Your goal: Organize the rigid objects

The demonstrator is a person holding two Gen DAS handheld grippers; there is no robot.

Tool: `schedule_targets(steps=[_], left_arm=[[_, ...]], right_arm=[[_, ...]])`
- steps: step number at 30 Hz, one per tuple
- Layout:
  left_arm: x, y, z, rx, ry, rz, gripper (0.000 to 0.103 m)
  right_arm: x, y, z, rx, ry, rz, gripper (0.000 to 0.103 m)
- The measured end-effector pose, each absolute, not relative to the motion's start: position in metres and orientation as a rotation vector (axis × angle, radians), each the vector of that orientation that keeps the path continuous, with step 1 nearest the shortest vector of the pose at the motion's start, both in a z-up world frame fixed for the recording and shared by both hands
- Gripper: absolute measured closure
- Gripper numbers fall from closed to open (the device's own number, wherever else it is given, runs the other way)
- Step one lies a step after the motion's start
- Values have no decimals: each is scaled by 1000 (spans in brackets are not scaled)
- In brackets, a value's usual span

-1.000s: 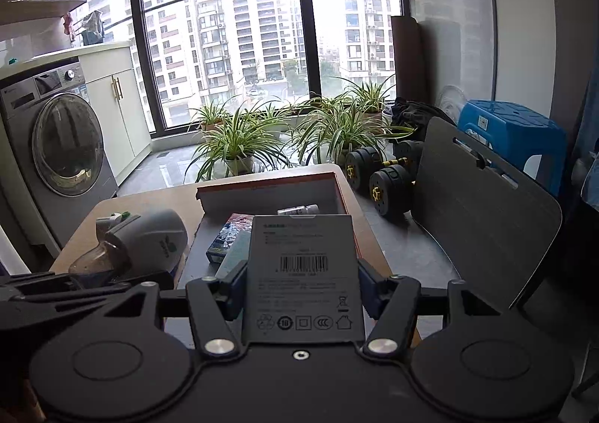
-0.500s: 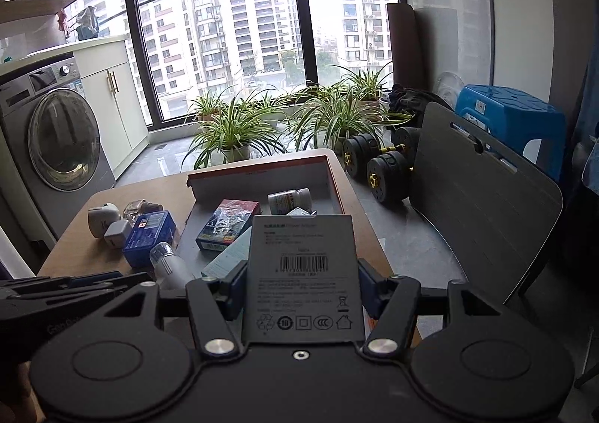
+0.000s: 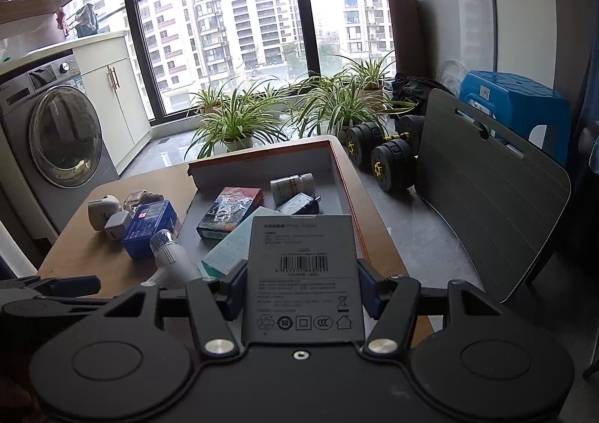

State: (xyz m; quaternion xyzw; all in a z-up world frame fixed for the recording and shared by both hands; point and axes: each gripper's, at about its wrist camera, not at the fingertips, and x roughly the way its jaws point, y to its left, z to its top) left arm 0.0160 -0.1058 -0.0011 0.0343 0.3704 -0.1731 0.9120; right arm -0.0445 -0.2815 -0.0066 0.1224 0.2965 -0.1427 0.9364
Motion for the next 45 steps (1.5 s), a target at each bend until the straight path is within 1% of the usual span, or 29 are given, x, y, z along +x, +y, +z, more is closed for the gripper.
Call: schedule_targets(steps=[2,5,7,9,10,12,17,23,29,45], left_arm=[[26,-112,-8,95,772,-353,1],[43,-122,-21,125,800,-353,1],[55,-127,-32,147,830,-350,7],[63,-128,-42,133,875,-385,31],[61,-128,-40,141,851,-379,37],[59,-125,-37,109,865,-418,38],[43,-115,-21,71,805,-406,38],[21,-100,18,7,716,-367,38],[7,-99,45,-36,688,-337,38],[-12,-107,51,-46,689,-307,38]], right_arm=[[-42,-283,-10,258,610,-287,32],[-39,-283,-14,263,619,-280,32],[-35,-282,-17,264,627,-272,32],[-32,-281,-19,262,633,-262,32],[-31,-281,-20,261,634,-258,32],[-29,-281,-22,262,637,-250,32],[-26,-279,-23,259,638,-241,32],[-25,-275,-12,240,614,-232,32],[-28,-270,4,215,583,-227,32],[-39,-270,20,200,559,-242,32]])
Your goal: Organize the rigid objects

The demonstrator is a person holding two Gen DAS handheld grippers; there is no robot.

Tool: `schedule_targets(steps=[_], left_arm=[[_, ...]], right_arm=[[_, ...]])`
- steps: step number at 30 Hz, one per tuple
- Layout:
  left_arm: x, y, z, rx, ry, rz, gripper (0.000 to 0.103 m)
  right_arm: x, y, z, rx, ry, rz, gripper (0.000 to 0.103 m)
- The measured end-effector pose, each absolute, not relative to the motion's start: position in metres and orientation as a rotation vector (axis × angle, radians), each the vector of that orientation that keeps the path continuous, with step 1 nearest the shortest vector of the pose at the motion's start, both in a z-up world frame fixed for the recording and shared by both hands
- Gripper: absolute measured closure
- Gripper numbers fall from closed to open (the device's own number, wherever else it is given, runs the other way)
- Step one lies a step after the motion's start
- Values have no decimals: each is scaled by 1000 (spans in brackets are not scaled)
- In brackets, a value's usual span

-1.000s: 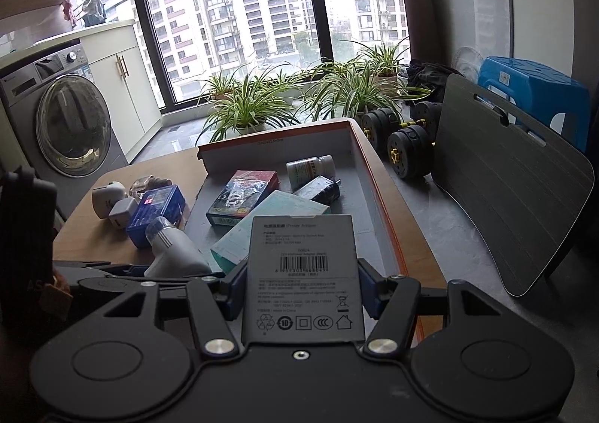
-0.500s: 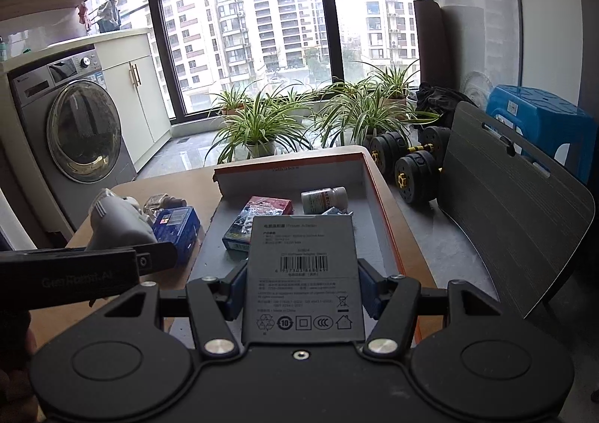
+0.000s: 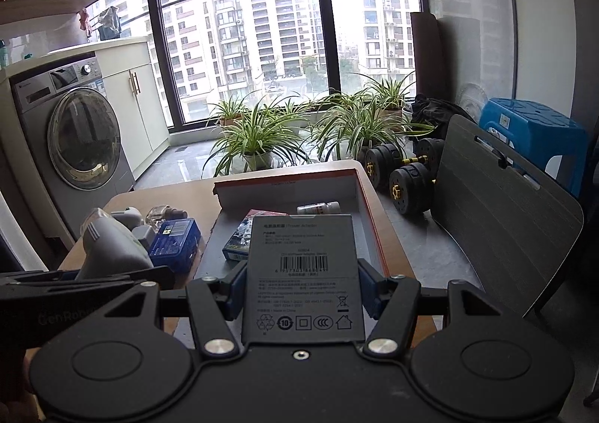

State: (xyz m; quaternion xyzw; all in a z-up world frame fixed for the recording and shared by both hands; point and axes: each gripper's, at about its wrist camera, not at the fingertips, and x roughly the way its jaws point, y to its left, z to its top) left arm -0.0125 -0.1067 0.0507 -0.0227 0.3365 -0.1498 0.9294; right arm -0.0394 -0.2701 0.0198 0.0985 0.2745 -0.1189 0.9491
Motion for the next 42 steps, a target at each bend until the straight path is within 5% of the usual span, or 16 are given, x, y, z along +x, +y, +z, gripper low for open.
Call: schedule_targets(steps=[42], left_arm=[[-14,-111,37,-51,713,-308,38]], right_arm=[[-37,-280,6,213,588,-269,32]])
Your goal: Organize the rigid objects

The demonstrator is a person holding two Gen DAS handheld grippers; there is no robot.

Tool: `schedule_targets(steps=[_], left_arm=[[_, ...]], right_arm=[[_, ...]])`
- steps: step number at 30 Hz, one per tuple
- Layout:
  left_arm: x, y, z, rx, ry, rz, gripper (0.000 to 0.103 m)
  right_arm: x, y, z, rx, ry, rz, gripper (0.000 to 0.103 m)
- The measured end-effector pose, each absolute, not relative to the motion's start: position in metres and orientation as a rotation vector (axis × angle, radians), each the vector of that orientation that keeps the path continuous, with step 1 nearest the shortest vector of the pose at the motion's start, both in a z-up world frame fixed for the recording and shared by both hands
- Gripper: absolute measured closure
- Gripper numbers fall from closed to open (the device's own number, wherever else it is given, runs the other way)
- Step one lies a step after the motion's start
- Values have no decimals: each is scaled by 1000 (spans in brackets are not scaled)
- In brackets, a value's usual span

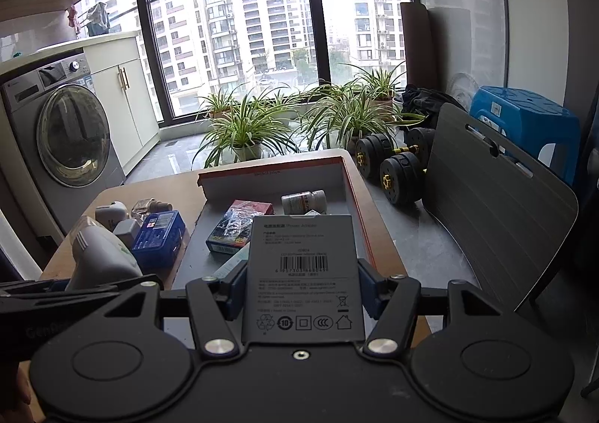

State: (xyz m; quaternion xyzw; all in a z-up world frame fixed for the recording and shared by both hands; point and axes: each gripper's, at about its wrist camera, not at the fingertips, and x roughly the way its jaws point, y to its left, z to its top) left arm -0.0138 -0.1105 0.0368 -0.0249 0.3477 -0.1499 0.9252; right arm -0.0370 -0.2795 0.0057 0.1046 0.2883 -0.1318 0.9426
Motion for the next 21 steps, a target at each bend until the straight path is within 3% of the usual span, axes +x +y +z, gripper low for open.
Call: schedule_targets(steps=[21], left_arm=[[-12,-112,28,-53,738,-306,38]], right_arm=[[-34,-282,-1,220,610,-271,32]])
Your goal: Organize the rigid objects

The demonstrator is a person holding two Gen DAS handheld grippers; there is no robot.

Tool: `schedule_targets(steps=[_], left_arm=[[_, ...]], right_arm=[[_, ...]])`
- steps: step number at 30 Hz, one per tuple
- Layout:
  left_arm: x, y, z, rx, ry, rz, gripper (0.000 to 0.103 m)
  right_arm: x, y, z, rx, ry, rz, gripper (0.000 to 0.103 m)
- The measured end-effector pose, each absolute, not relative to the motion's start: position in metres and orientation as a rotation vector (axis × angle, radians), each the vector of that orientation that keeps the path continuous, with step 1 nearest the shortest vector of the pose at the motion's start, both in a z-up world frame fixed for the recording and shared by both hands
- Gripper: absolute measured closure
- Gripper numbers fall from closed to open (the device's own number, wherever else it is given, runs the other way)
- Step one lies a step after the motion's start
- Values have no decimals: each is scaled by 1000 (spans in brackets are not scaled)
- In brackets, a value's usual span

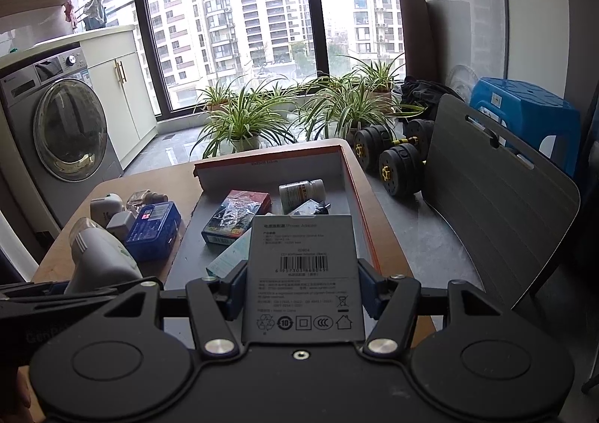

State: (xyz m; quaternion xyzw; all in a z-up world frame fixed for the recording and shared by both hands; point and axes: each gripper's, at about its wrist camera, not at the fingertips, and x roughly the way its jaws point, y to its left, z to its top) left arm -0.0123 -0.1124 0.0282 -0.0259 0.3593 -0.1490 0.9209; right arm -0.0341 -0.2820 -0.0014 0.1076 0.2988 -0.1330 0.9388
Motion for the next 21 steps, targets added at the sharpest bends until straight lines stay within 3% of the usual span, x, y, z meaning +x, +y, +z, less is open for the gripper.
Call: schedule_targets(steps=[21], left_arm=[[-9,-113,20,-55,760,-302,38]], right_arm=[[-31,-283,-9,224,629,-270,32]])
